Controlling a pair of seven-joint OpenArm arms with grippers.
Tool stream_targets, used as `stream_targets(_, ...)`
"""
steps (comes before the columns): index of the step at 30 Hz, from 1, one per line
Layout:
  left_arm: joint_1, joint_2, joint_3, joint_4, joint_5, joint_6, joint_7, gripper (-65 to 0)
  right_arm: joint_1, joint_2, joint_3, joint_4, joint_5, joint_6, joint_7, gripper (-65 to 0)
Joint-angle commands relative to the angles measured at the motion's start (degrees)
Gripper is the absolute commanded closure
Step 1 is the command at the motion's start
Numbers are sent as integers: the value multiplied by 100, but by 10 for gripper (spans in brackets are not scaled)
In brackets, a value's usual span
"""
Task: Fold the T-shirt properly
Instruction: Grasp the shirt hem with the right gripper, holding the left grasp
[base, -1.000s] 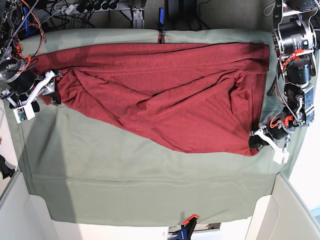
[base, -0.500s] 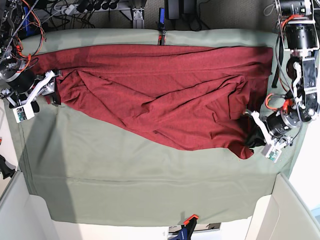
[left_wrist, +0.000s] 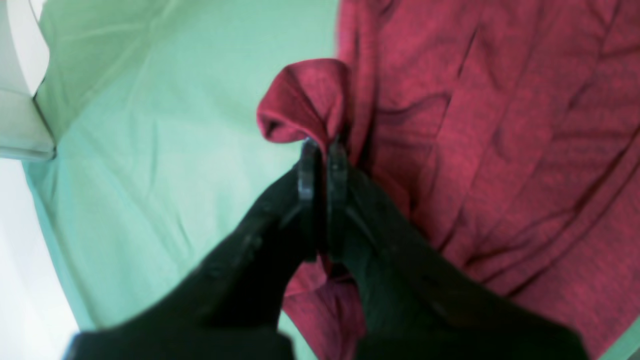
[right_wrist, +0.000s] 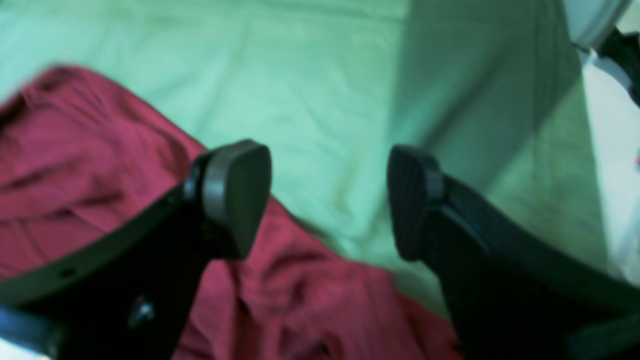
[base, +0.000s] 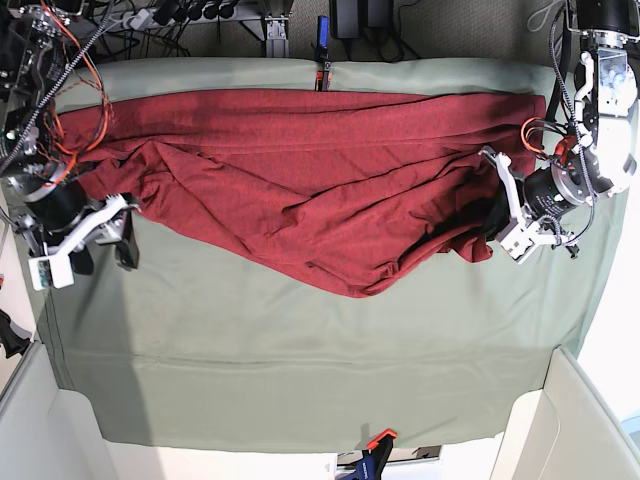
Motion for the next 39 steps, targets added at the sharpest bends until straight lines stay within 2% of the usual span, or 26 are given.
stream_targets(1, -74, -107, -61, 136, -59, 16, -83, 0, 188, -22, -26, -37, 48, -4, 140, -402)
stream_targets(5, 4, -186, -72, 144, -42, 16, -50, 0, 621, -203, -273, -654, 46, 2, 144, -402)
stream_targets(12, 15, -409, -72, 186, -42, 16, -35, 0, 1528, -208, -1045, -1917, -216, -2, 116, -403)
stream_targets(18, 13, -422, -72, 186, -44, 16, -33, 0, 1759, -254, -1484, -2717, -236, 11, 85, -403)
stream_targets(26, 15, -422, -107, 184, -42, 16, 2, 0, 1768, -461, -1818, -2846, -210, 374, -236, -403)
stream_targets(32, 15, -422, -634, 181, -52, 16, 11, 0, 1751, -459, -2321, -2846, -415, 367, -295, -401)
stream_targets(36, 15, -422, -970, 181, -225, 16, 85, 0, 1751, -457, -2356, -2848, -426, 369, -295, -398)
stream_targets(37, 15, -422, -997, 181, -258, 16, 98, 0, 1751, -457, -2356, -2848, -428, 369, -295, -380)
stream_targets(39, 20, -422, -1003, 181, -264, 16, 127, 0, 1751, -457, -2356, -2848, -426, 372, -293, -281)
